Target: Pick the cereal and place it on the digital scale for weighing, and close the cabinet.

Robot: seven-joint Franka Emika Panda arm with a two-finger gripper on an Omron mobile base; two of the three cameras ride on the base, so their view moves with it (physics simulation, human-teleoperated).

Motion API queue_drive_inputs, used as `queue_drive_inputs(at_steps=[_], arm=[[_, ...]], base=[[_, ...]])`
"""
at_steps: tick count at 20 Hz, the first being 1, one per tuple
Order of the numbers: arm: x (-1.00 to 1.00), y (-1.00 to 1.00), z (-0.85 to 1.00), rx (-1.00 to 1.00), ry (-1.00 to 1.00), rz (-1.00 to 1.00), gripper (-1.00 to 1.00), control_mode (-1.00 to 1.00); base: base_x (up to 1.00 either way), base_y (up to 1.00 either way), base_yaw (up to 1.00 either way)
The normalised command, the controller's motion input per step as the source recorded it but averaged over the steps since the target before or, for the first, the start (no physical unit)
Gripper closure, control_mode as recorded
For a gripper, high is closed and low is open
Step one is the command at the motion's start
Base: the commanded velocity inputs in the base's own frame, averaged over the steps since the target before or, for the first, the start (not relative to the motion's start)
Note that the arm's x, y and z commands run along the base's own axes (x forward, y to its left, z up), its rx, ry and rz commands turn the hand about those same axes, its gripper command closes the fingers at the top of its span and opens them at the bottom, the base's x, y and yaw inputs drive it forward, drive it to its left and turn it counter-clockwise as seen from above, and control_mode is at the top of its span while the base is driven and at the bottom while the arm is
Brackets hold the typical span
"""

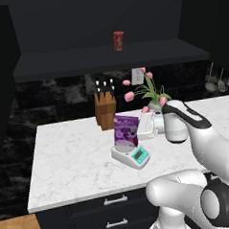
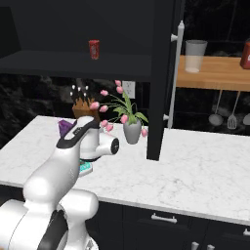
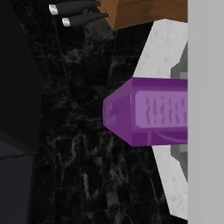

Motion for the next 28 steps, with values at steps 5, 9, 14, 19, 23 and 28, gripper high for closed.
queue_drive_inputs(at_steps=[5, 9, 14, 19, 23, 28], arm=[[0.21, 0.0, -0.17, 0.0, 0.0, 0.0, 1.0, -1.0], [0.15, 0.0, -0.26, 0.0, -0.05, 0.0, 1.0, -1.0], [0.22, 0.0, -0.14, 0.0, -0.01, 0.0, 1.0, -1.0], [0.23, 0.01, -0.17, 0.0, 0.0, 0.0, 1.0, -1.0], [-0.18, 0.0, -0.01, 0.0, -0.02, 0.01, 1.0, -1.0], [-0.26, 0.0, 0.0, 0.0, -0.04, 0.0, 1.0, -1.0]], base=[[0.0, 0.0, 0.0], [0.0, 0.0, 0.0], [0.0, 0.0, 0.0], [0.0, 0.0, 0.0], [0.0, 0.0, 0.0], [0.0, 0.0, 0.0]])
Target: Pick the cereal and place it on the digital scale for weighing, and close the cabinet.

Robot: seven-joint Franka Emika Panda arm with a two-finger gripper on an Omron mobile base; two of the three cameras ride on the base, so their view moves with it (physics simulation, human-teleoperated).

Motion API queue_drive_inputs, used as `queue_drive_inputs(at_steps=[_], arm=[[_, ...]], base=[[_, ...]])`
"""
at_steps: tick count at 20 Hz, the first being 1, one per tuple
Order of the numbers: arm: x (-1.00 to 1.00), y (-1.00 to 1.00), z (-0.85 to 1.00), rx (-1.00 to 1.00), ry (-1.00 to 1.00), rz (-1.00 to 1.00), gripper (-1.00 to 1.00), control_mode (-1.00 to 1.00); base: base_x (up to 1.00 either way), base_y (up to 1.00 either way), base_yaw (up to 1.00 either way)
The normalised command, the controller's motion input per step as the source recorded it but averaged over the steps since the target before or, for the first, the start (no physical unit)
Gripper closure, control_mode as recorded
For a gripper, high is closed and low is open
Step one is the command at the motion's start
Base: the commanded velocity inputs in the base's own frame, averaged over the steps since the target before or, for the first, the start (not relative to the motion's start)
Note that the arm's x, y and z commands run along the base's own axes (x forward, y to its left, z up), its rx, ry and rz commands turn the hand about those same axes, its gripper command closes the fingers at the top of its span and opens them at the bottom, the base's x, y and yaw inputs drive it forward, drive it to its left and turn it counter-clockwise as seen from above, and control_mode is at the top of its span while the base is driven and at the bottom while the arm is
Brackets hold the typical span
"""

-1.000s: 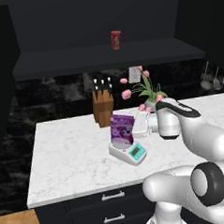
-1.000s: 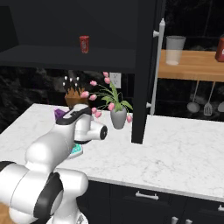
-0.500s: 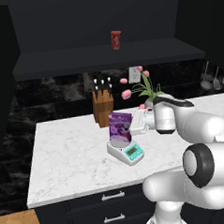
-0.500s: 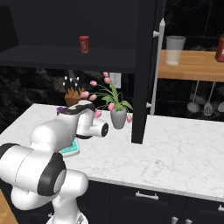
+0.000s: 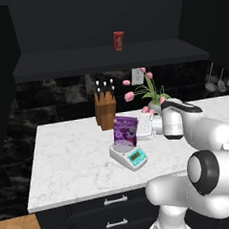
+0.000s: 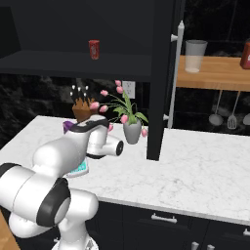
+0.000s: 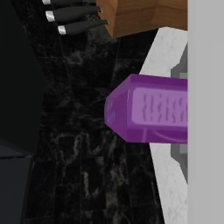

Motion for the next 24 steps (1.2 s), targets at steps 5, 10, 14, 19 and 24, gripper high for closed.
queue_drive_inputs(at_steps=[5, 10, 14, 19, 24], arm=[[0.1, 0.07, 0.0, 0.0, -0.01, 0.0, 1.0, -1.0], [-0.02, 0.03, 0.0, 0.0, 0.0, 0.0, 1.0, -1.0], [-0.1, 0.04, 0.0, 0.0, 0.0, 0.01, 1.0, -1.0], [-0.04, 0.04, 0.0, 0.0, 0.0, 0.0, 1.0, -1.0], [0.0, 0.03, 0.0, -0.01, 0.0, 0.0, -1.0, -1.0]], base=[[0.0, 0.0, 0.0], [0.0, 0.0, 0.0], [0.0, 0.0, 0.0], [0.0, 0.0, 0.0], [0.0, 0.0, 0.0]])
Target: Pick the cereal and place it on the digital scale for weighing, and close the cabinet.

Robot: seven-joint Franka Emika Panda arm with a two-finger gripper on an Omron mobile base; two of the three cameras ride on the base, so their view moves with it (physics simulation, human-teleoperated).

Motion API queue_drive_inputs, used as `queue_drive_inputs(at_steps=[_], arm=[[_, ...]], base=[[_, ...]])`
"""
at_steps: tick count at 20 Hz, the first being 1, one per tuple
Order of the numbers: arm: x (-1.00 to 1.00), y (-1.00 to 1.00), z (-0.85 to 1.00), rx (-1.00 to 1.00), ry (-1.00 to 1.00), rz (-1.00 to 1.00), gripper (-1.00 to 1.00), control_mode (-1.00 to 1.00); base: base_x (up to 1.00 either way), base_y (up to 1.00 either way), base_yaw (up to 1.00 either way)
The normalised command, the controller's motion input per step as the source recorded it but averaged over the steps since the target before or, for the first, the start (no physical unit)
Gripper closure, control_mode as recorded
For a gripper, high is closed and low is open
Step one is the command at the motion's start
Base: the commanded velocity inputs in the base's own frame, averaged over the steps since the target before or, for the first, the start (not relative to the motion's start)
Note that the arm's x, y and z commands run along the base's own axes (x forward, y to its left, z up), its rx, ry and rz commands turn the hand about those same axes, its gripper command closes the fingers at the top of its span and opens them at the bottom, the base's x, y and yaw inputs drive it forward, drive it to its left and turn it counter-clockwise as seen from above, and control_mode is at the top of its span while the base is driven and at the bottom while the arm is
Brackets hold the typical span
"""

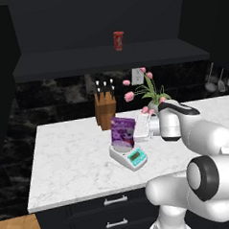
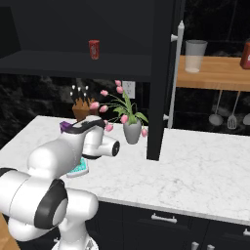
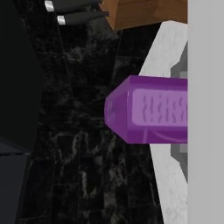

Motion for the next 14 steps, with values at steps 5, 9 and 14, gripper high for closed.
queue_drive_inputs(at_steps=[5, 9, 14], arm=[[-0.02, 0.0, 0.0, 0.0, 0.0, 0.0, -1.0, -1.0], [-0.03, -0.01, 0.0, 0.0, 0.0, 0.0, -1.0, -1.0], [-0.24, -0.36, 0.01, 0.01, -0.01, 0.0, -1.0, -1.0]], base=[[0.0, 0.0, 0.0], [0.0, 0.0, 0.0], [0.0, 0.0, 0.0]])
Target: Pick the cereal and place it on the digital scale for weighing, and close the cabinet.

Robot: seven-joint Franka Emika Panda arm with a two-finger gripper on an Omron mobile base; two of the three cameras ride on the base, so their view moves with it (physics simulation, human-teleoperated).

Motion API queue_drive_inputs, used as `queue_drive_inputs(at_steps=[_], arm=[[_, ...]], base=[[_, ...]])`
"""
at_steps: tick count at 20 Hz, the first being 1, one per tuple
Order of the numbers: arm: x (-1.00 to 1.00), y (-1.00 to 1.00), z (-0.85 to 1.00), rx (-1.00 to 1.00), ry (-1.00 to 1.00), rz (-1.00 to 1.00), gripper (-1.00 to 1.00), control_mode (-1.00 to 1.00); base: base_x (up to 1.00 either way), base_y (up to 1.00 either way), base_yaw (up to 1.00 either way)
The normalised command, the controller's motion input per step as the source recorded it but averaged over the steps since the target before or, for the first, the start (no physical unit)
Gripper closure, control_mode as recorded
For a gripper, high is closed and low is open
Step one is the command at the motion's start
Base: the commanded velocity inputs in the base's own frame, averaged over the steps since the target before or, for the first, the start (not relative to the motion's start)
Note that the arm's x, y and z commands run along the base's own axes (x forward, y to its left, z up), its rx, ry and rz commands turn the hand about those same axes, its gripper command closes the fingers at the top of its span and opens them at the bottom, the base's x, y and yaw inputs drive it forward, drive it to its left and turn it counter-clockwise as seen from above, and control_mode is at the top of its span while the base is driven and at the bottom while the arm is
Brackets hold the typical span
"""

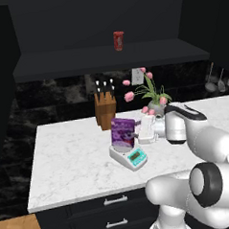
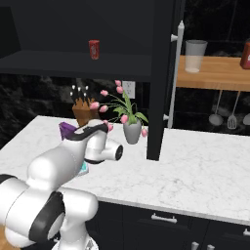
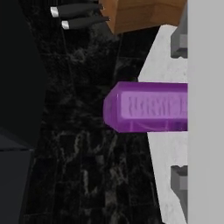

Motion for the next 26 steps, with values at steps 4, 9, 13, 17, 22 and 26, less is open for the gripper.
queue_drive_inputs(at_steps=[4, 9, 13, 17, 22, 26], arm=[[-0.38, -0.53, 0.17, 0.05, -0.05, 0.0, -1.0, -1.0], [-0.52, -0.36, 0.44, 0.04, -0.23, 0.0, -1.0, -1.0], [-0.45, -0.32, 0.51, 0.03, -0.41, 0.0, -1.0, -1.0], [-0.25, -0.21, 0.54, 0.0, -0.53, 0.0, -1.0, -1.0], [-0.17, -0.51, 0.26, 0.01, -0.64, -0.01, -1.0, -1.0], [-0.05, -0.84, 0.34, 0.06, -0.45, -0.03, -1.0, -1.0]], base=[[0.0, 0.0, 0.0], [0.0, 0.0, 0.0], [0.0, 0.0, 0.0], [0.0, 0.0, 0.0], [0.0, 0.0, 0.0], [0.0, 0.0, 0.0]])
